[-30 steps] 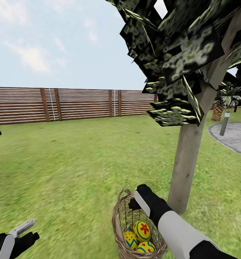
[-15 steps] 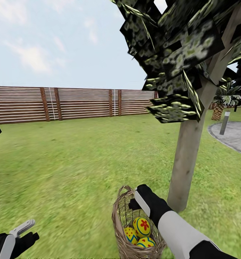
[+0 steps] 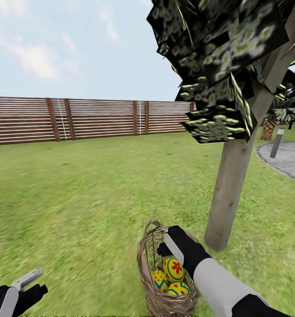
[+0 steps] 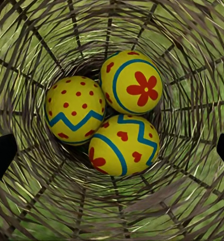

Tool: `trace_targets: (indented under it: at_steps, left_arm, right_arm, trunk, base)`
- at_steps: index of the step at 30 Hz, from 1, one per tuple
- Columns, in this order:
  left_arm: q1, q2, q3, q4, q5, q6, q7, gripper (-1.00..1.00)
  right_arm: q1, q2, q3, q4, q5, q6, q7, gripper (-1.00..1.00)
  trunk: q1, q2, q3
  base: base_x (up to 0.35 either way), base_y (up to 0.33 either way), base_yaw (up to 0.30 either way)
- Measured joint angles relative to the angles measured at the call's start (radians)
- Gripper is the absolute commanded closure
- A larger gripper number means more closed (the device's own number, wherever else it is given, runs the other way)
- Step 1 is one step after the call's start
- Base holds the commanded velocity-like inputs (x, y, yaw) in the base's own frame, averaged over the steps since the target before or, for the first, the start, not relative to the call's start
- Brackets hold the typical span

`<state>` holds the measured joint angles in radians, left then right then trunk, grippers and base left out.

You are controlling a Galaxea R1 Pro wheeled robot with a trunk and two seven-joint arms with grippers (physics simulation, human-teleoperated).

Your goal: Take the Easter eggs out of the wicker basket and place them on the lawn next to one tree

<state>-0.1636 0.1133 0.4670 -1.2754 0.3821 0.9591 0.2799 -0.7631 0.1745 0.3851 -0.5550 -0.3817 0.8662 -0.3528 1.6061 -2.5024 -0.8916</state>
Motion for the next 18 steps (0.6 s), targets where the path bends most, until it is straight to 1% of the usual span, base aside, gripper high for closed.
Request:
trace_targets:
  at_steps: [7,12,17,18]
  left_arm:
    - [0.000,0.000,0.000,0.000,0.000,0.000,0.000,-1.00]
    - [0.000,-0.001,0.000,0.000,0.000,0.001,0.000,-1.00]
    - [0.000,-0.001,0.000,0.000,0.001,0.001,0.000,-1.00]
    - [0.000,-0.001,0.000,0.000,0.000,0.001,0.000,-1.00]
  right_arm:
    - [0.000,0.000,0.000,0.012,0.000,-0.004,0.000,-1.00]
    - [0.000,0.000,0.001,0.020,0.001,-0.022,0.000,-1.00]
    - [0.000,0.000,0.001,0.020,0.005,-0.011,-0.003,-1.00]
    - [-0.002,0.000,0.001,0.021,0.005,0.003,-0.004,-1.00]
  trunk:
    - [0.003,-0.002,-0.027]
    - [0.005,-0.003,-0.046]
    - [0.008,-0.004,-0.066]
    - [0.008,-0.004,-0.070]
  base:
    - [0.000,0.000,0.000]
    - [0.000,0.000,0.000]
    - [0.000,0.000,0.000]
    - [0.000,0.000,0.000]
